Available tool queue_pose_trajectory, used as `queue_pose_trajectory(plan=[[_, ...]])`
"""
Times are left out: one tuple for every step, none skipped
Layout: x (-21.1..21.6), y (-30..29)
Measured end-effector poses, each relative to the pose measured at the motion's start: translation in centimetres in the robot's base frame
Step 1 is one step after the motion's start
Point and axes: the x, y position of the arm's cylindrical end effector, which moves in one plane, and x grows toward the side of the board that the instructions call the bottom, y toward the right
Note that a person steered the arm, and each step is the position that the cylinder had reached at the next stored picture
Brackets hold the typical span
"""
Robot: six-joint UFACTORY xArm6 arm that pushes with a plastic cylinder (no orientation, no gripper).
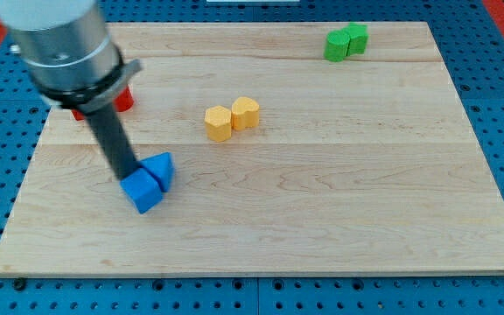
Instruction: Bring the blue triangle at the left side of the green blocks
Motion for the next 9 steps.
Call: queue_pose_trajectory(plan=[[0.0,4.6],[0.7,10.4],[2.1,16.4],[2.1,22.3],[-0.4,25.3],[-5.1,25.3],[-8.5,24.3],[-9.7,28.3],[-12.6,23.5]])
